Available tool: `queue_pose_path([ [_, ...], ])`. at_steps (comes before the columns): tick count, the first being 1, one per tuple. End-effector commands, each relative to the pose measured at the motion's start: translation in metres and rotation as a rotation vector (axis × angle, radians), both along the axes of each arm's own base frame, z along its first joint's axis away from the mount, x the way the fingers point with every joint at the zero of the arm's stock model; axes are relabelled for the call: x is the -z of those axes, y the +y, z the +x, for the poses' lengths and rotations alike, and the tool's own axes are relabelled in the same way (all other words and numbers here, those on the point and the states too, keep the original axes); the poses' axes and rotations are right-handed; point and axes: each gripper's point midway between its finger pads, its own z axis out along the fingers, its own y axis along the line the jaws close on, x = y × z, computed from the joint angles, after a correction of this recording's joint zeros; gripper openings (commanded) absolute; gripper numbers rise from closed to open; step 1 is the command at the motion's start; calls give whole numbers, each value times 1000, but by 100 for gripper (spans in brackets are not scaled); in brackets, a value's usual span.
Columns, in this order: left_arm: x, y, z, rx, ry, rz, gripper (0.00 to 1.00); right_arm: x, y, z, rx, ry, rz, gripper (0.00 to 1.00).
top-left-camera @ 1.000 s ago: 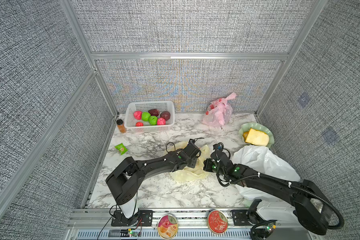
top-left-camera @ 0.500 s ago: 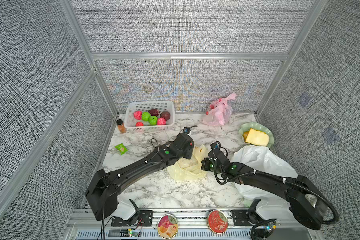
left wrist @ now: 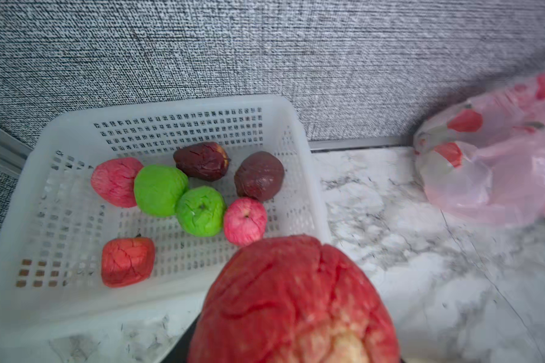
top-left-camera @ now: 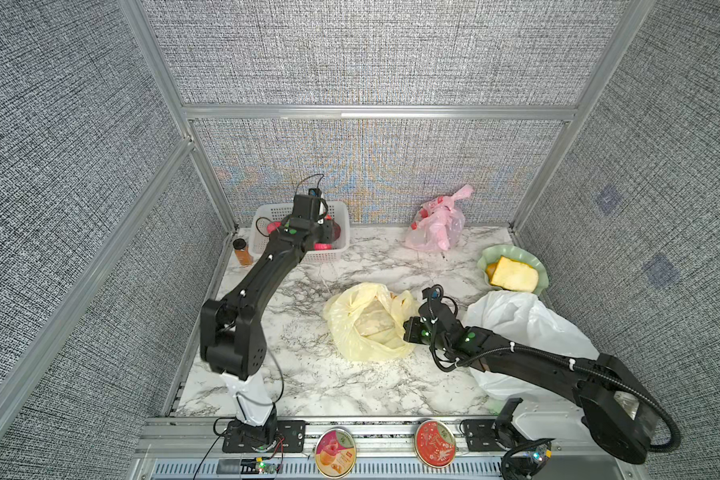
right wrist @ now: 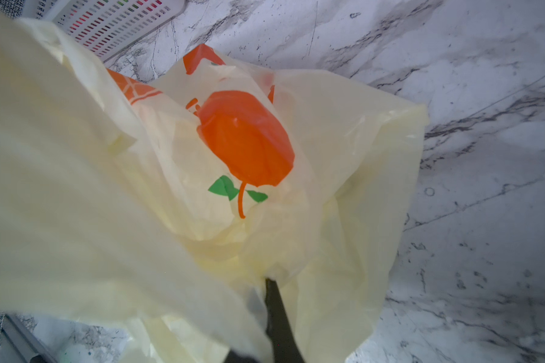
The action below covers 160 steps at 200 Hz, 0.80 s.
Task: Untie the knot of a plastic bag & take out the apple
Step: Move the plastic bag to the center of the board.
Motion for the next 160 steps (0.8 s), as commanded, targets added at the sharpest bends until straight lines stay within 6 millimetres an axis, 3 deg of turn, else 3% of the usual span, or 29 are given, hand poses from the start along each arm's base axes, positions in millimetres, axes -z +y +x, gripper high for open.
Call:
queue_pose_path([
  [1, 22, -1, 34, 24, 48, 1, 55, 2, -1, -5, 9, 13, 24, 0],
  [28, 37, -3, 79, 23, 46, 1, 57, 11, -5, -10, 15, 28, 14, 0],
  [55, 52, -9, 94, 32, 61, -1, 64, 12, -5, -9, 17, 28, 14, 0],
  [68, 51, -9, 92, 31, 61, -5, 68, 8, -3, -7, 18, 20, 21, 0],
  [109, 17, -3, 71, 44, 0, 7, 74, 4, 8, -5, -21, 13, 22, 0],
  [160, -42, 17, 34, 31, -49, 80, 75, -4, 51, -2, -111, 14, 30, 0],
])
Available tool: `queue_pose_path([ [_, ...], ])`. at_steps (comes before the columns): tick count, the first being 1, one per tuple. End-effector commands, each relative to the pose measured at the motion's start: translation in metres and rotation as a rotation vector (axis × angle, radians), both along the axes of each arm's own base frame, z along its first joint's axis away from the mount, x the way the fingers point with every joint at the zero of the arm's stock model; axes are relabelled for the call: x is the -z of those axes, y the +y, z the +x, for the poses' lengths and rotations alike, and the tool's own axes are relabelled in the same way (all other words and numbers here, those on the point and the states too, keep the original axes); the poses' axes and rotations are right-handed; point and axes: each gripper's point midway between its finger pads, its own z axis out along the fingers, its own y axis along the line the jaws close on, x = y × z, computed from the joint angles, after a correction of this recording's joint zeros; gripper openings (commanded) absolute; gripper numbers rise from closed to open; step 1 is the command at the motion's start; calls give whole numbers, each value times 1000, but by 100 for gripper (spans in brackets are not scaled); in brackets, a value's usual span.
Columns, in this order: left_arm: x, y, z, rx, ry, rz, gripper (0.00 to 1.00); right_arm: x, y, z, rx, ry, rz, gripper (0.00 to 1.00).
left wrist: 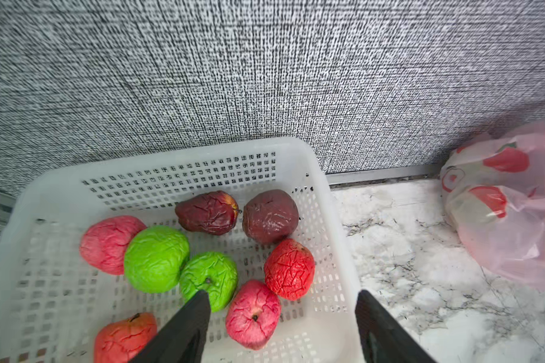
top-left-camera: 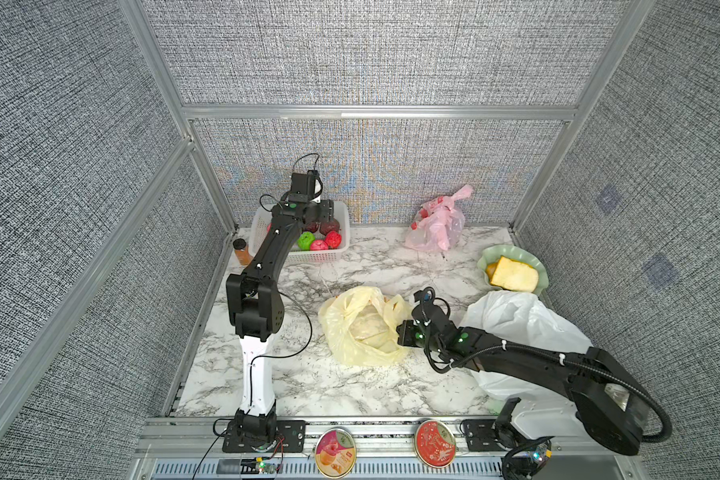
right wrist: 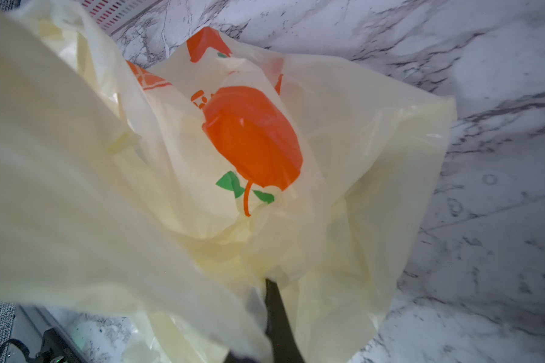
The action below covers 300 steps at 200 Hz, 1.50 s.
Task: Untie the knot of a plastic bag & take out the apple
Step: Move the plastic bag to the center of the board.
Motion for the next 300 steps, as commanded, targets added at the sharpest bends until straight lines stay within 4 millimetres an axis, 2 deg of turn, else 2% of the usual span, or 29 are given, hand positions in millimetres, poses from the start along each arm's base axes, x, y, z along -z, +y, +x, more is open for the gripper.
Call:
queue_pose_path([
  [1, -25, 12, -13, -9, -35, 53, 75, -8, 22, 2, -44, -10, 21, 0],
  [18, -48, 19, -33, -14, -49, 59, 75, -13, 44, 2, -82, -16, 31, 0],
  [21, -46, 19, -35, -14, -43, 61, 75, -14, 48, 2, -91, -17, 33, 0],
  [25, -59, 21, -43, -12, -63, 58, 75, -16, 54, 4, -99, -19, 38, 0],
  [33, -70, 23, -53, -14, -79, 52, 75, -18, 67, 3, -122, -21, 42, 0],
  [45, -80, 27, -69, -16, -94, 41, 75, -16, 87, 1, -159, -14, 44, 0],
  [49, -84, 28, -75, -19, -100, 35, 75, -27, 99, 4, -173, -29, 66, 0],
  [59, -91, 33, -87, -29, -112, 21, 75, -28, 122, 1, -214, -25, 79, 0],
  [92, -104, 37, -124, -49, -139, -63, 75, -29, 204, -21, -377, -1, 110, 0],
  [96, -105, 38, -127, -51, -142, -70, 75, -25, 213, -25, -395, 9, 110, 0],
  [119, -110, 43, -143, -66, -158, -84, 75, -31, 263, -47, -478, 21, 164, 0],
  [148, -118, 50, -155, -83, -185, -75, 75, -39, 307, -68, -563, 32, 220, 1],
  [167, -123, 54, -159, -92, -199, -67, 75, -49, 322, -76, -611, 23, 248, 8],
  [178, -125, 55, -162, -92, -205, -64, 76, -55, 325, -77, -628, 9, 253, 16],
  [190, -126, 54, -164, -87, -210, -66, 76, -59, 321, -76, -632, -5, 242, 33],
  [212, -126, 53, -166, -79, -211, -72, 76, -68, 302, -64, -580, -38, 209, 55],
  [223, -125, 53, -167, -79, -209, -74, 76, -78, 291, -57, -546, -47, 219, 62],
  [250, -123, 51, -169, -73, -206, -93, 76, -110, 260, -37, -485, -94, 229, 71],
  [271, -121, 46, -172, -49, -197, -114, 76, -137, 227, -21, -439, -180, 185, 74],
  [284, -117, 39, -174, -16, -183, -136, 76, -146, 197, -5, -402, -244, 100, 76],
  [300, -106, 29, -174, 27, -154, -175, 74, -147, 148, 24, -329, -285, -62, 79],
])
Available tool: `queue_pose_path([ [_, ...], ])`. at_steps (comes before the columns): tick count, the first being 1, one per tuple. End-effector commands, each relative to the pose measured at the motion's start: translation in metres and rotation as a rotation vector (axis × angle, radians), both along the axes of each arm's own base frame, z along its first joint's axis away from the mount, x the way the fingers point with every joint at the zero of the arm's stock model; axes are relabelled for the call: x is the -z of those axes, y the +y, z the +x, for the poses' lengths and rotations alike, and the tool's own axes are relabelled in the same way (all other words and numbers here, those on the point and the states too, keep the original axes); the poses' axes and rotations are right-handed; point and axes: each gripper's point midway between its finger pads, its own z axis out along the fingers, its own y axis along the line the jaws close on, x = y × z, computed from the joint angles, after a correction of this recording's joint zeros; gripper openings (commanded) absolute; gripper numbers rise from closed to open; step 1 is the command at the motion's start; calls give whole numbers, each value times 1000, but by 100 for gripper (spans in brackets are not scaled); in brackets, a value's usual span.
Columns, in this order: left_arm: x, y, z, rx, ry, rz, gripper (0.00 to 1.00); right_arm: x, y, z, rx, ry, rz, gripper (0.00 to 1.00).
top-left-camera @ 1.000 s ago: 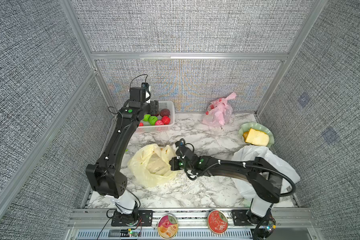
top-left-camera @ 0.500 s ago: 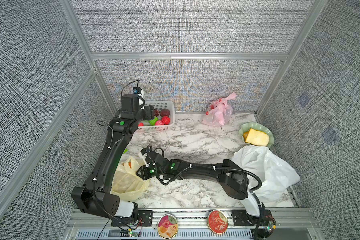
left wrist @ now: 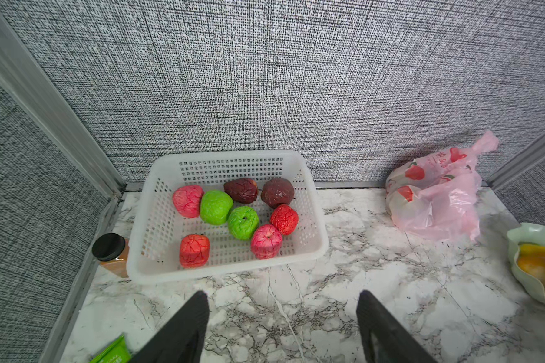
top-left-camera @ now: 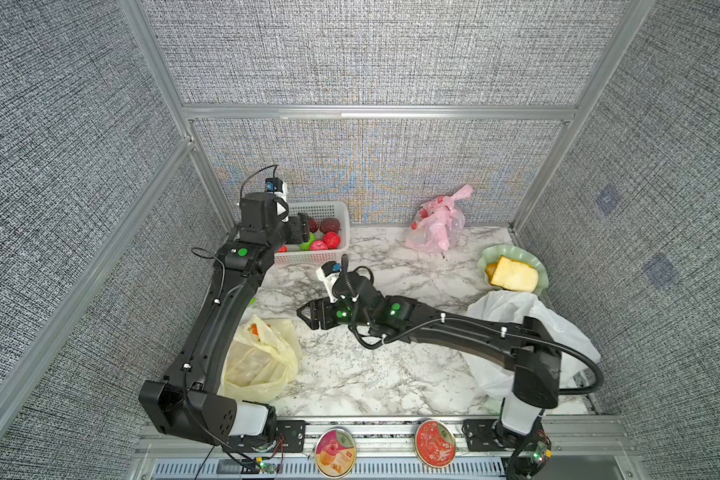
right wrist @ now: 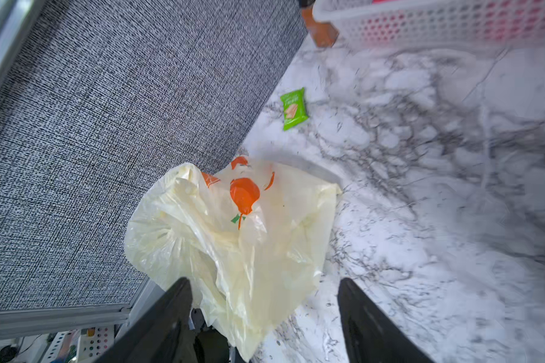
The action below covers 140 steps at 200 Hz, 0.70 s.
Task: Untie the knot of a plastic bag & take out the apple
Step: Move the plastic bag to the center of the board.
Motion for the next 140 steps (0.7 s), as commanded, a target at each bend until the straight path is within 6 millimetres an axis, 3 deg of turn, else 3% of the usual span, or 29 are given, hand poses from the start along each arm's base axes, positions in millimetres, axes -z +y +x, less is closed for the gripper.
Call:
queue_pose_path([
  [1, 5, -18, -2, 82, 10, -63, 74, 11, -63, 38, 129, -117, -231, 80],
  [42, 54, -68, 1, 280, 79, -200, 72, 26, -210, 134, 443, -116, -550, 81],
  [76, 104, -114, 3, 371, 181, -201, 71, 36, -314, 206, 683, -90, -623, 83],
  [105, 124, -157, -2, 503, 210, -235, 70, 73, -370, 262, 786, 62, -500, 86],
  [140, 143, -171, 2, 541, 215, -236, 70, 100, -402, 324, 835, 128, -411, 87],
])
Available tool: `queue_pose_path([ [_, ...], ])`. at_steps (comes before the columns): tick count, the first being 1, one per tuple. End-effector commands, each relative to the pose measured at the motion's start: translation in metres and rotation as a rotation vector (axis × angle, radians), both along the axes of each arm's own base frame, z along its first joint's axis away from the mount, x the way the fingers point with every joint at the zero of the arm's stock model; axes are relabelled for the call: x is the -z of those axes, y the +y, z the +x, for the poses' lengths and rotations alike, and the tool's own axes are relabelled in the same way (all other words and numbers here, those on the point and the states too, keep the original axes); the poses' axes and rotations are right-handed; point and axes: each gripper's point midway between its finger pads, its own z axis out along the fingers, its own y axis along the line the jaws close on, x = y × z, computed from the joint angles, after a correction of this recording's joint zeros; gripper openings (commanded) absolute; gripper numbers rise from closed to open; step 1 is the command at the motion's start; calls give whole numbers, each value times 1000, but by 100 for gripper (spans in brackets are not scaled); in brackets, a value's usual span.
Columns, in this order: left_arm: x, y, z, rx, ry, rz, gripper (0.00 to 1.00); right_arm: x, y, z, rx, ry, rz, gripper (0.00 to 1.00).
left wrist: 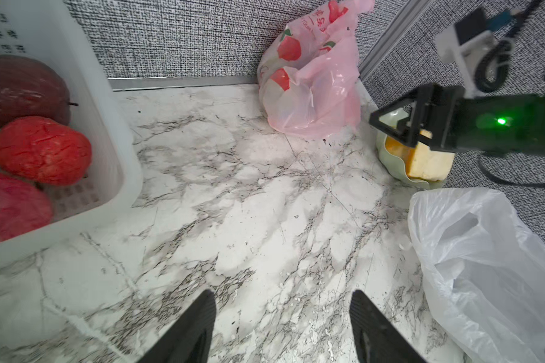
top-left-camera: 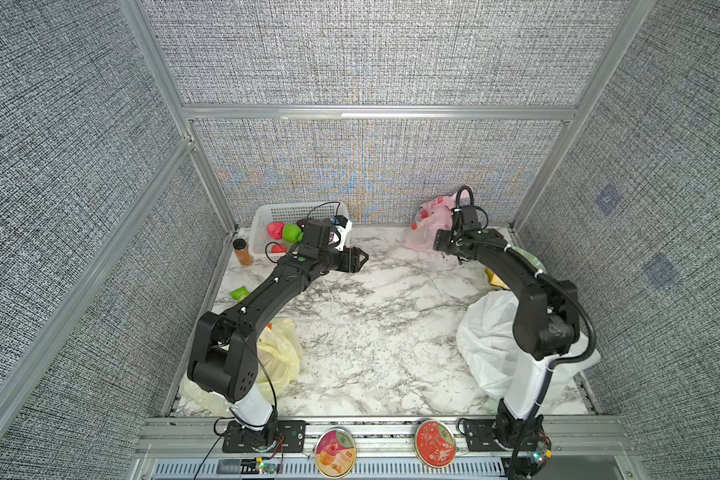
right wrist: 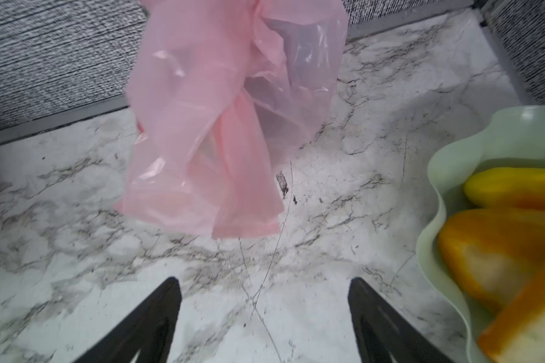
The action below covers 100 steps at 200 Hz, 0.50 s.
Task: Untie the knot of a plastic bag & take out the apple
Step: Move the plastic bag to the center of the board.
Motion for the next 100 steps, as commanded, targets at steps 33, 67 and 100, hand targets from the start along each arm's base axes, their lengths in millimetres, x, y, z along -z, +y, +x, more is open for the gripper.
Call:
queue_pose_path([
  [33, 9, -13, 14, 36, -51, -28, 70, 19, 10, 82, -40, -47, 173, 89],
  [67, 19, -11, 19, 21, -46, -11, 70, 47, 28, 106, -73, -44, 256, 77],
  [100, 32, -4, 15, 15, -5, 52, 69, 59, 59, 85, -156, -5, 301, 11],
])
